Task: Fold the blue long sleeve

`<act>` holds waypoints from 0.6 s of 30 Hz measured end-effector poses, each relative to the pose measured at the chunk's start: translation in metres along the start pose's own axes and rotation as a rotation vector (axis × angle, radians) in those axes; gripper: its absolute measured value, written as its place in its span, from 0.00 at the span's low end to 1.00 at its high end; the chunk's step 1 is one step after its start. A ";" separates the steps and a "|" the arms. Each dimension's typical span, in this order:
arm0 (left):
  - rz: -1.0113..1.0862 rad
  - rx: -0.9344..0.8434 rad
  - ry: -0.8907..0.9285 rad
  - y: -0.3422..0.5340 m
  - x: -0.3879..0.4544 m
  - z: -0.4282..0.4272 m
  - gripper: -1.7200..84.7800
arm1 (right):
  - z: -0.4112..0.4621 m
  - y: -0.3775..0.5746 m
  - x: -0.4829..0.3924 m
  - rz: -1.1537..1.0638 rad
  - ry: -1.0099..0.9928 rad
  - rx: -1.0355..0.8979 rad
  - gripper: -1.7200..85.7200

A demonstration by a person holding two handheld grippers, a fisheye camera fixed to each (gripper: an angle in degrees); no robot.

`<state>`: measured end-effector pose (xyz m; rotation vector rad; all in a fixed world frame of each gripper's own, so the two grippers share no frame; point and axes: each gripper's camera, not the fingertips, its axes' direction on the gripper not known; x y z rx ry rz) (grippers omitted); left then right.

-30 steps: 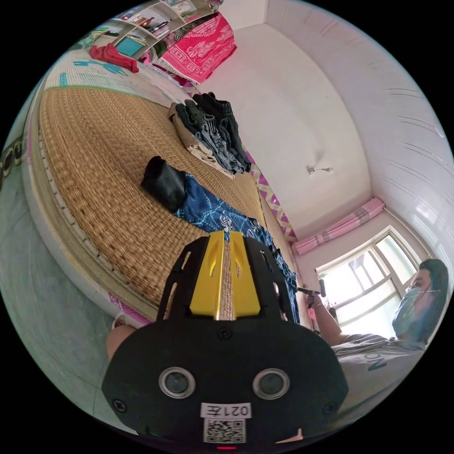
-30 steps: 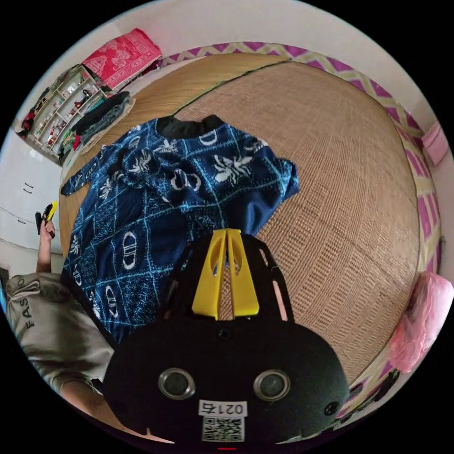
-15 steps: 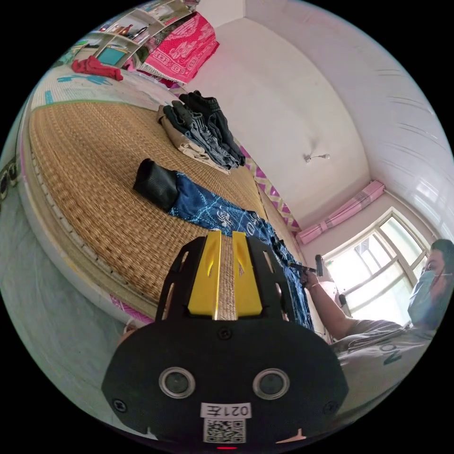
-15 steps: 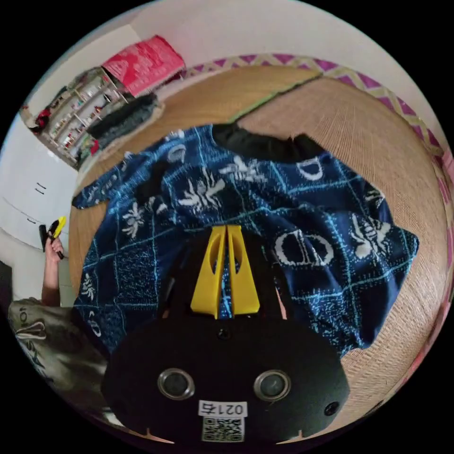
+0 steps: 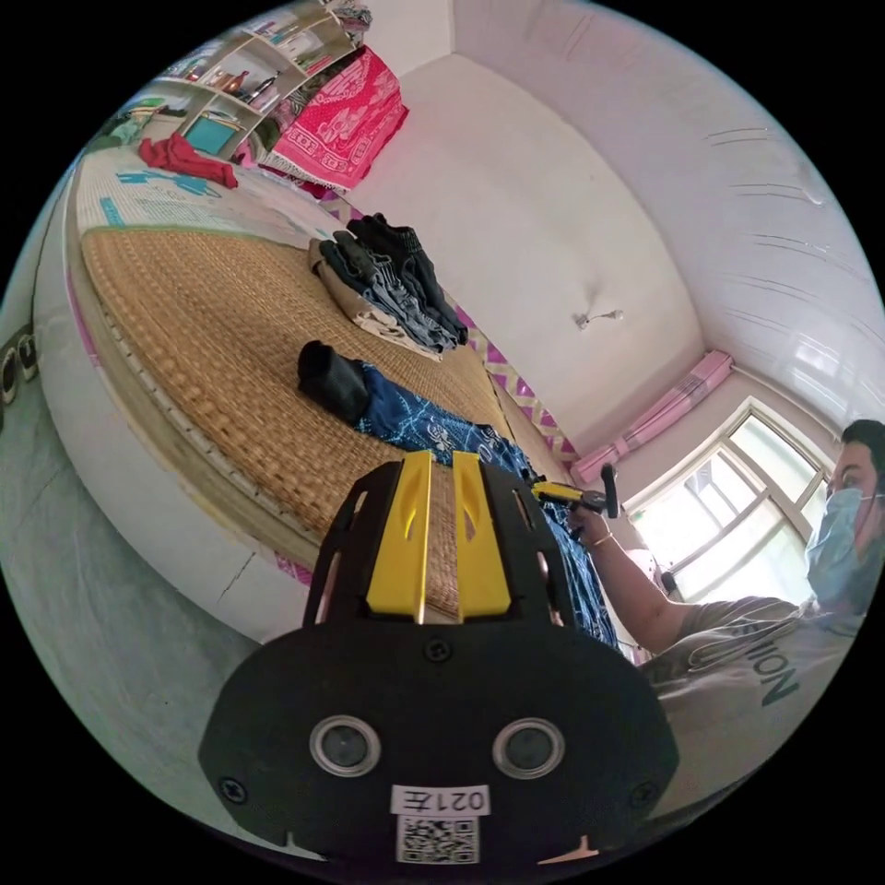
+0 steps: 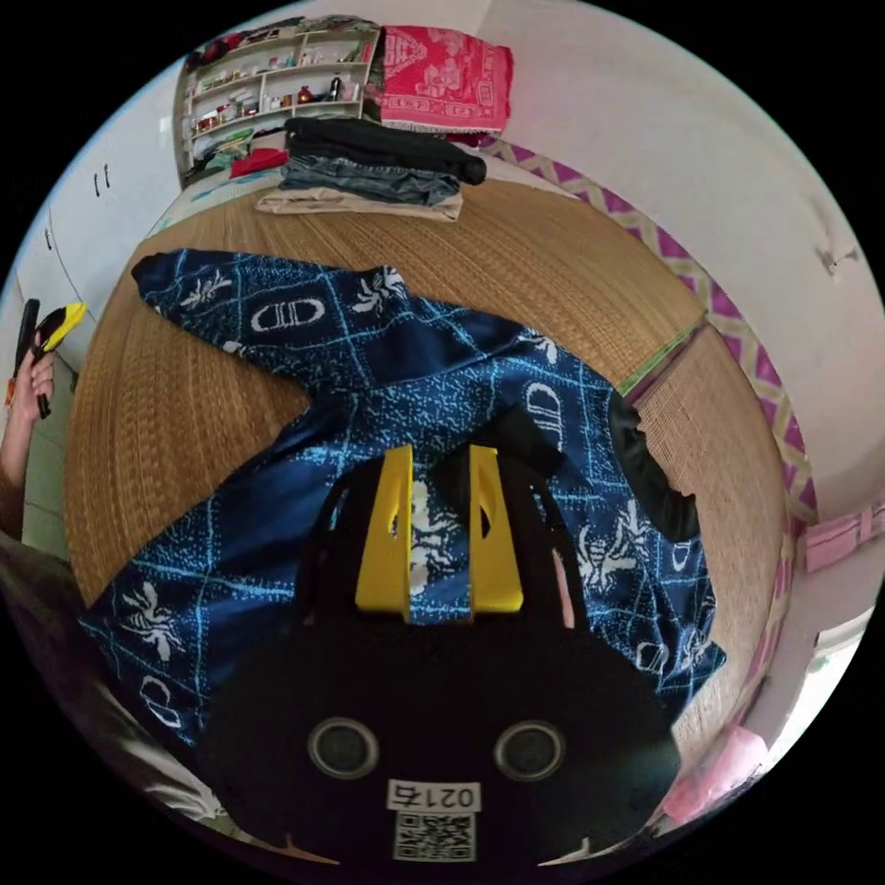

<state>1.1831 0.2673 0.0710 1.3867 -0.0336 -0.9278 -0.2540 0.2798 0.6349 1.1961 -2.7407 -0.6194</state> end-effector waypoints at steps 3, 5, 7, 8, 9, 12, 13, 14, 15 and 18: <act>-0.016 0.014 0.010 0.003 -0.015 -0.012 0.07 | -0.003 -0.010 -0.002 0.032 0.000 -0.025 0.11; -0.024 0.010 0.008 0.004 -0.022 -0.016 0.06 | -0.012 -0.017 0.005 0.104 -0.059 -0.017 0.07; -0.035 0.015 0.016 0.007 -0.030 -0.021 0.06 | -0.029 -0.021 0.015 0.192 -0.088 0.033 0.03; -0.042 0.021 0.023 0.008 -0.034 -0.026 0.06 | -0.035 -0.022 0.018 0.214 -0.092 0.050 0.03; -0.046 0.028 0.021 0.010 -0.037 -0.032 0.06 | -0.045 -0.024 0.023 0.247 -0.121 0.070 0.03; -0.053 0.049 0.015 0.011 -0.047 -0.046 0.06 | -0.067 -0.033 0.026 0.266 -0.135 0.081 0.02; -0.054 0.054 0.015 0.011 -0.048 -0.049 0.05 | -0.072 -0.037 0.022 0.241 -0.124 0.063 0.02; -0.058 0.061 0.017 0.011 -0.052 -0.053 0.05 | -0.073 -0.039 0.020 0.228 -0.119 0.054 0.02; -0.061 0.064 0.021 0.011 -0.056 -0.056 0.05 | -0.076 -0.042 0.013 0.204 -0.100 0.040 0.02; -0.067 0.065 0.023 0.010 -0.065 -0.060 0.05 | -0.082 -0.045 -0.005 0.169 -0.015 0.029 0.02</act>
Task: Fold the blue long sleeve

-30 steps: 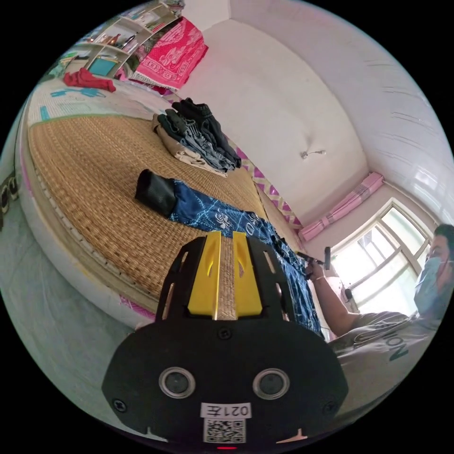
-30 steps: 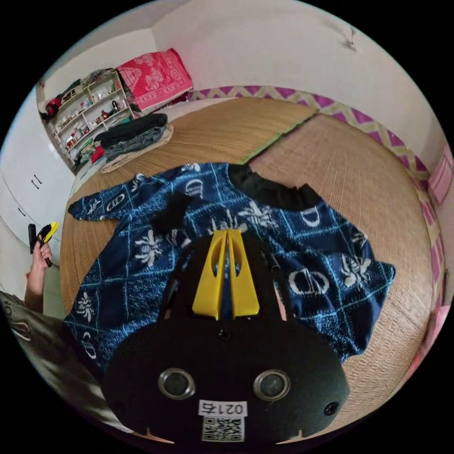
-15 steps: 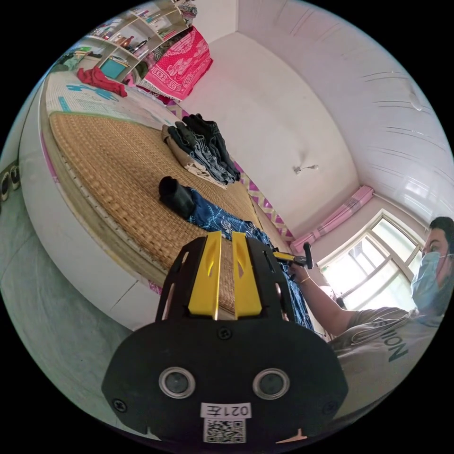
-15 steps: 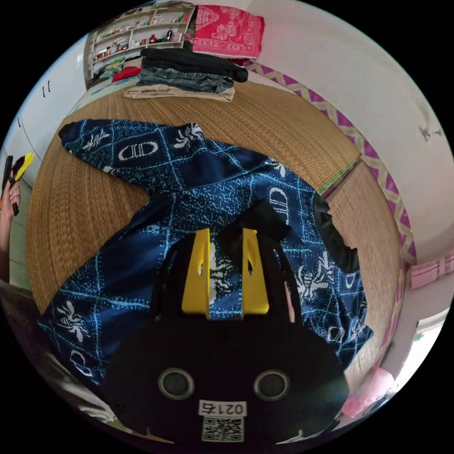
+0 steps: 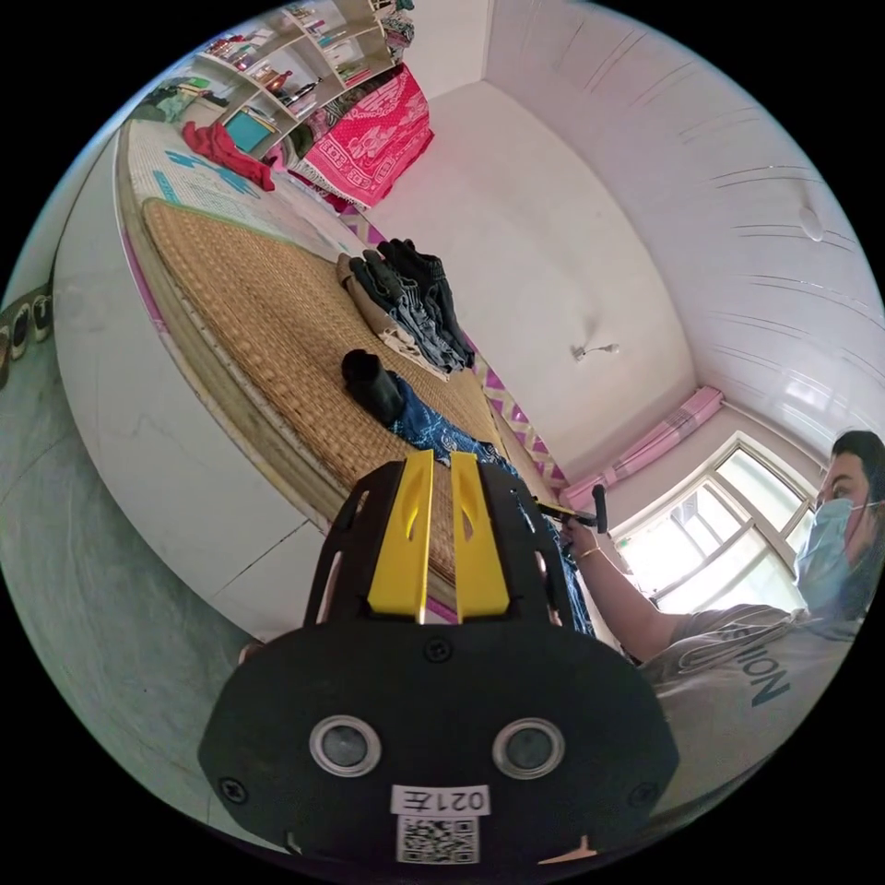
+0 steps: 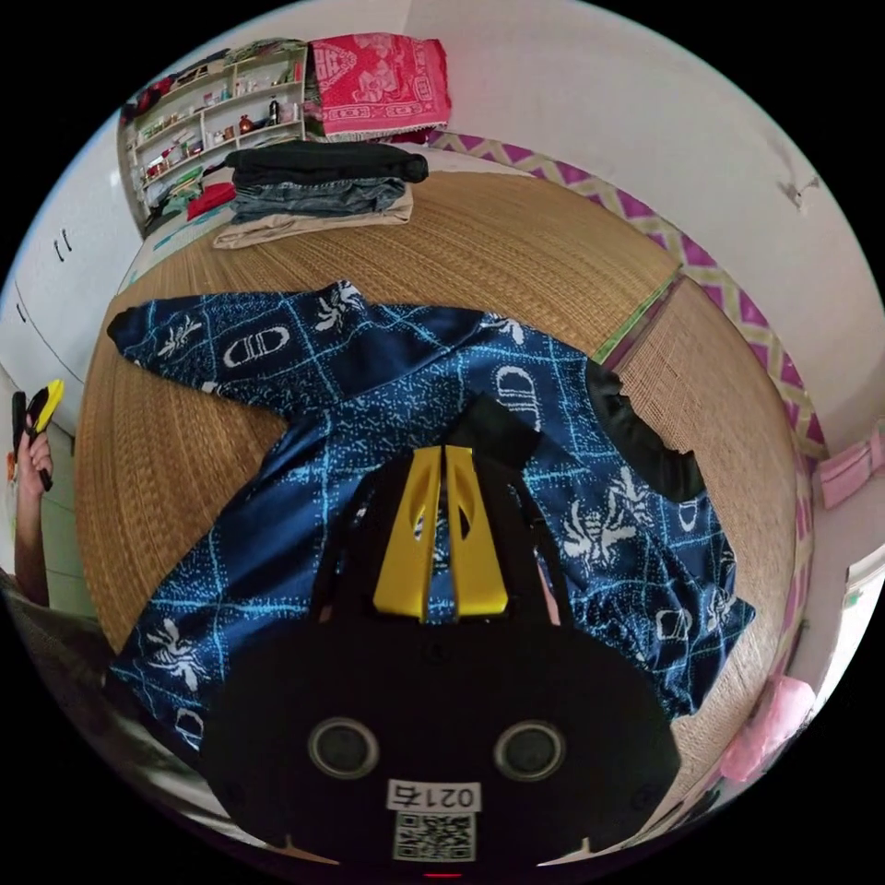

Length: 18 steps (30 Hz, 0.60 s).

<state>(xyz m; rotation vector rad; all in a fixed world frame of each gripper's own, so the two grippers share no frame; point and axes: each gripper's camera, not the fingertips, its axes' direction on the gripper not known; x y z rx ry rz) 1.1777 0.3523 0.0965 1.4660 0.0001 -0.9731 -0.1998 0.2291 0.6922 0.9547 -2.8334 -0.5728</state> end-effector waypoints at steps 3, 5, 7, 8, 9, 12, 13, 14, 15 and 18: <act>-0.006 -0.004 -0.004 -0.002 -0.008 -0.004 0.04 | -0.019 -0.002 -0.012 -0.001 0.030 0.050 0.02; -0.009 -0.004 -0.006 -0.005 -0.013 -0.007 0.04 | -0.034 -0.006 -0.015 0.012 0.016 0.079 0.02; -0.014 -0.001 -0.011 -0.007 -0.019 -0.010 0.04 | -0.058 -0.015 -0.019 0.021 0.007 0.132 0.02; -0.016 0.002 -0.012 -0.009 -0.023 -0.012 0.04 | -0.064 -0.018 -0.021 0.014 -0.002 0.145 0.02; -0.021 0.002 -0.012 -0.011 -0.028 -0.012 0.03 | -0.074 -0.024 -0.025 0.005 -0.016 0.165 0.01; -0.031 0.001 -0.008 -0.015 -0.038 -0.011 0.03 | -0.084 -0.041 -0.042 -0.031 -0.018 0.167 0.01; -0.033 0.000 -0.008 -0.016 -0.040 -0.010 0.03 | -0.077 -0.047 -0.049 -0.039 -0.007 0.134 0.01; -0.034 -0.002 -0.006 -0.017 -0.043 -0.009 0.03 | -0.072 -0.049 -0.052 -0.040 0.003 0.112 0.01; -0.033 -0.004 -0.006 -0.019 -0.046 -0.008 0.03 | -0.057 -0.052 -0.056 -0.043 0.014 0.067 0.01; -0.035 -0.008 -0.007 -0.026 -0.054 -0.006 0.03 | -0.022 -0.049 -0.060 -0.051 -0.046 -0.051 0.01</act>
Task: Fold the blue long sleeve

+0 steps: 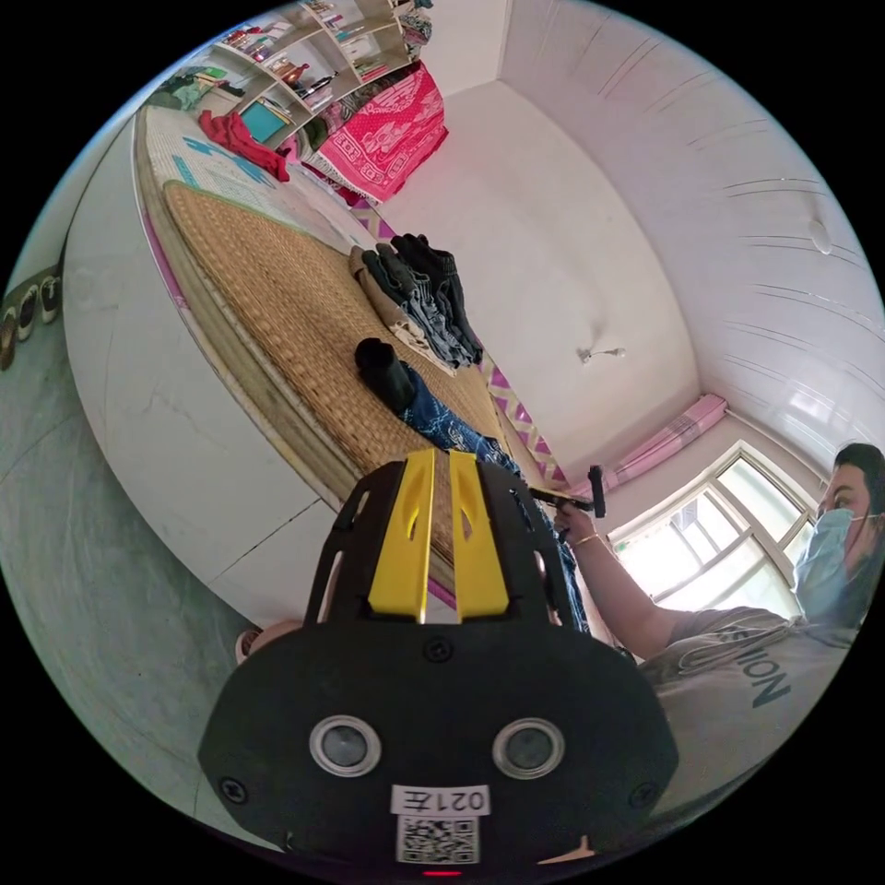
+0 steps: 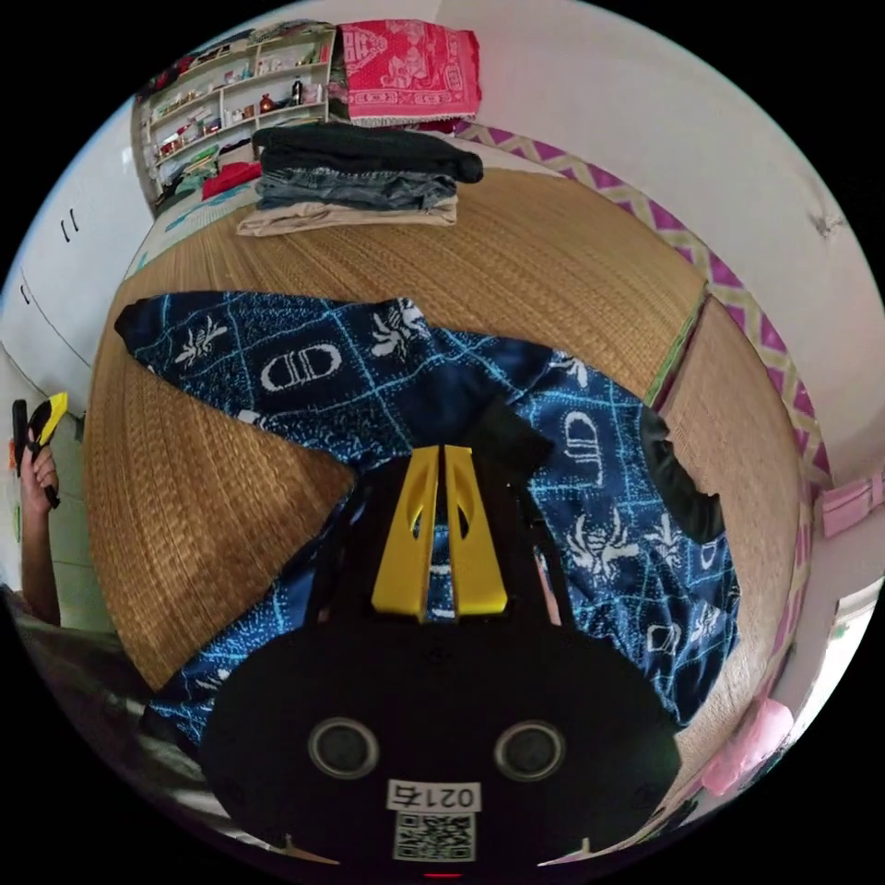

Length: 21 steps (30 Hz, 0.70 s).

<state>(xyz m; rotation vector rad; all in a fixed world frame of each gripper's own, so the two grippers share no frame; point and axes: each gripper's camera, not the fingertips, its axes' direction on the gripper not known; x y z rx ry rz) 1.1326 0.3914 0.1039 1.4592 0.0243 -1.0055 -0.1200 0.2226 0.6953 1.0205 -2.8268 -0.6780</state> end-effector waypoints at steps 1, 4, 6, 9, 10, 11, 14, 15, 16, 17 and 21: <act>0.000 0.001 0.002 -0.002 -0.002 0.000 0.04 | -0.004 0.006 0.001 0.006 -0.052 0.028 0.01; 0.009 0.000 0.000 -0.012 -0.010 0.002 0.05 | -0.032 0.025 0.008 0.038 -0.130 0.171 0.01; 0.030 -0.004 0.000 -0.024 -0.015 0.009 0.08 | -0.035 0.033 0.016 0.087 -0.124 0.193 0.01; 0.057 -0.004 0.014 -0.046 -0.018 0.026 0.10 | 0.007 0.040 0.027 0.128 -0.060 0.034 0.01; 0.053 -0.004 0.017 -0.051 -0.019 0.030 0.10 | 0.014 0.051 0.025 0.110 -0.058 0.053 0.01; 0.043 -0.002 0.020 -0.064 -0.021 0.040 0.10 | 0.008 0.058 0.024 0.099 -0.045 0.093 0.01; -0.042 -0.016 -0.020 -0.099 -0.036 0.071 0.11 | -0.041 0.102 0.023 0.130 -0.080 0.330 0.01; -0.086 -0.035 -0.034 -0.113 -0.044 0.087 0.12 | -0.060 0.125 0.026 0.154 -0.127 0.408 0.01; -0.111 -0.050 -0.053 -0.120 -0.049 0.096 0.12 | -0.074 0.148 0.029 0.166 -0.166 0.438 0.01; -0.165 -0.090 -0.100 -0.133 -0.059 0.114 0.14 | -0.079 0.160 0.030 0.171 -0.182 0.442 0.01; -0.317 -0.113 -0.080 -0.165 -0.082 0.152 0.16 | -0.099 0.260 0.046 0.245 -0.315 0.460 0.01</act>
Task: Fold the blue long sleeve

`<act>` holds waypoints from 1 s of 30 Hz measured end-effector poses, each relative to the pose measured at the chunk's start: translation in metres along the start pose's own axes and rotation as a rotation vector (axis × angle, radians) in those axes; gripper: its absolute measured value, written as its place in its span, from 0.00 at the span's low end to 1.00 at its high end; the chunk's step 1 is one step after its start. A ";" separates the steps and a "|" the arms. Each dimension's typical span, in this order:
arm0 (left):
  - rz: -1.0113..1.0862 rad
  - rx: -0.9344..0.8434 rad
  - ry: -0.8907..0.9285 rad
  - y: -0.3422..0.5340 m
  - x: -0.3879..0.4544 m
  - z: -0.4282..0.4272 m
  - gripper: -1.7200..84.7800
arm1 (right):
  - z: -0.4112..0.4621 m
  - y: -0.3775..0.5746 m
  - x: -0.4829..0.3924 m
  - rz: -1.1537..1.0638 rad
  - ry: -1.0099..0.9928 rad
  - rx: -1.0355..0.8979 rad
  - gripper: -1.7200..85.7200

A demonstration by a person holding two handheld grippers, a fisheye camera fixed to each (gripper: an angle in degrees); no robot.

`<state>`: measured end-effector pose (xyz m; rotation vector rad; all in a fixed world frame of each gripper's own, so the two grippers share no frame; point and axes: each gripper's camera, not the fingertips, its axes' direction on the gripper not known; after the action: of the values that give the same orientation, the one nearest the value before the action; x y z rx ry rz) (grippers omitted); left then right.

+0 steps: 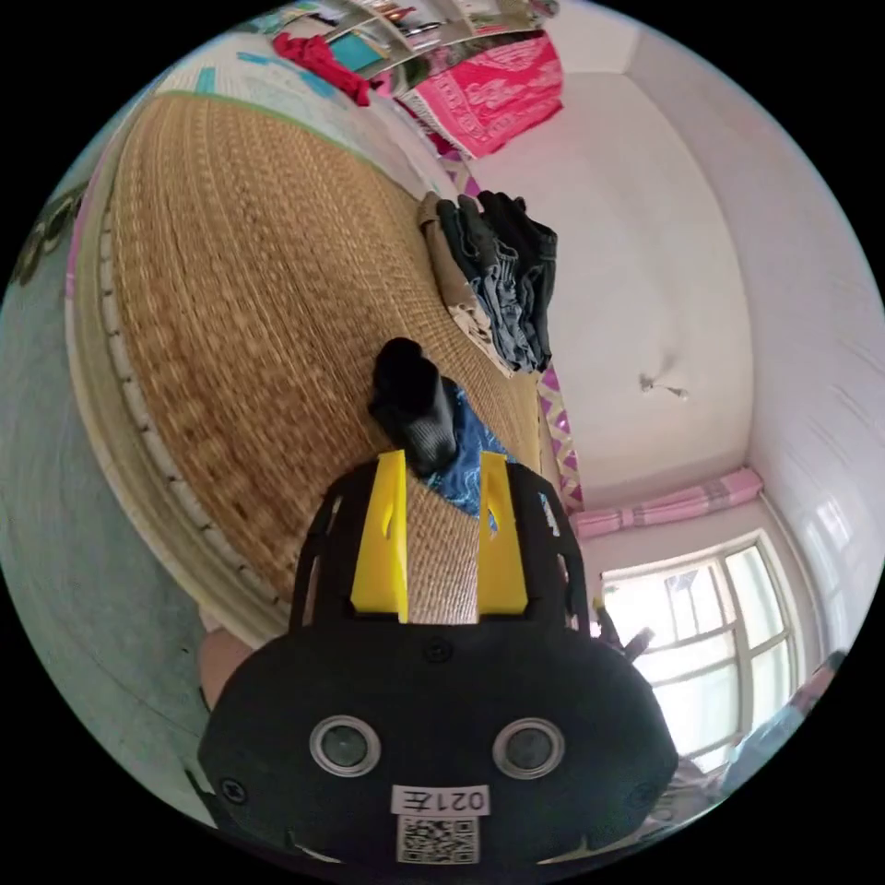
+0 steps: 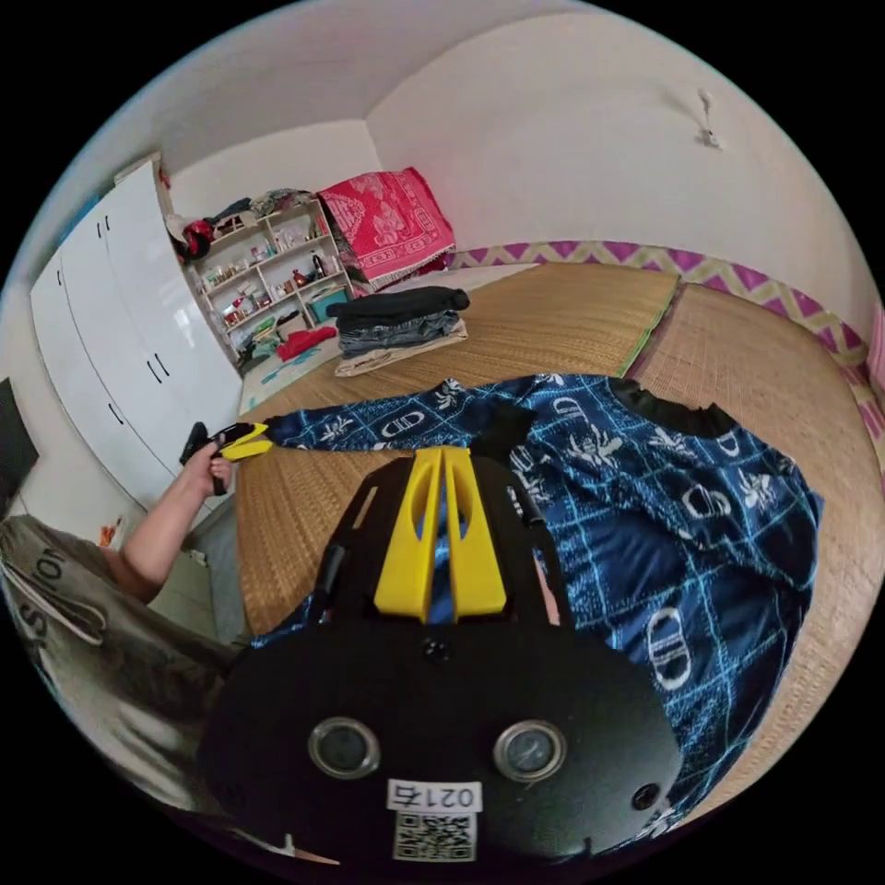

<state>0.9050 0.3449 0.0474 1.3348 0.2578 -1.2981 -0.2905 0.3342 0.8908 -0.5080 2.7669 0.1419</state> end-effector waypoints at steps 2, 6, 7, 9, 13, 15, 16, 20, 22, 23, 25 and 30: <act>-0.035 -0.001 0.012 -0.012 0.003 0.009 0.17 | -0.026 0.038 0.015 0.056 -0.034 0.007 0.01; -0.078 0.052 -0.001 -0.024 0.010 0.022 0.07 | -0.084 0.127 0.057 0.219 -0.015 0.067 0.01; -0.070 0.077 0.006 -0.023 0.012 0.021 0.06 | -0.098 0.152 0.069 0.276 -0.007 0.093 0.01; -0.059 0.138 0.031 -0.023 0.025 0.015 0.02 | -0.118 0.188 0.087 0.339 0.008 0.132 0.01; 0.066 0.184 0.094 -0.026 0.090 0.005 0.01 | -0.150 0.259 0.116 0.389 0.140 0.147 0.01; 0.208 0.195 0.111 -0.028 0.167 0.006 0.01 | -0.159 0.285 0.123 0.380 0.178 0.157 0.01; 0.249 0.196 0.114 -0.029 0.190 0.008 0.01 | -0.162 0.301 0.131 0.386 0.152 0.174 0.01; 0.519 0.176 0.117 -0.024 0.366 0.043 0.01 | -0.164 0.352 0.171 0.486 -0.101 0.284 0.01; 0.612 0.148 0.120 -0.016 0.442 0.072 0.01 | -0.163 0.384 0.195 0.550 -0.222 0.357 0.01; 0.665 0.123 0.129 -0.008 0.490 0.095 0.01 | -0.163 0.390 0.199 0.559 -0.238 0.373 0.01; 0.748 0.067 0.144 0.011 0.561 0.137 0.01 | -0.166 0.410 0.212 0.563 -0.306 0.421 0.01; 0.950 -0.118 0.181 0.107 0.726 0.292 0.01 | -0.163 0.446 0.233 0.635 -0.412 0.464 0.01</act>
<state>1.0972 -0.3046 -0.3599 1.2279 -0.1735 -0.3591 -0.7063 0.6484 0.9840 0.4711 2.3389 -0.2251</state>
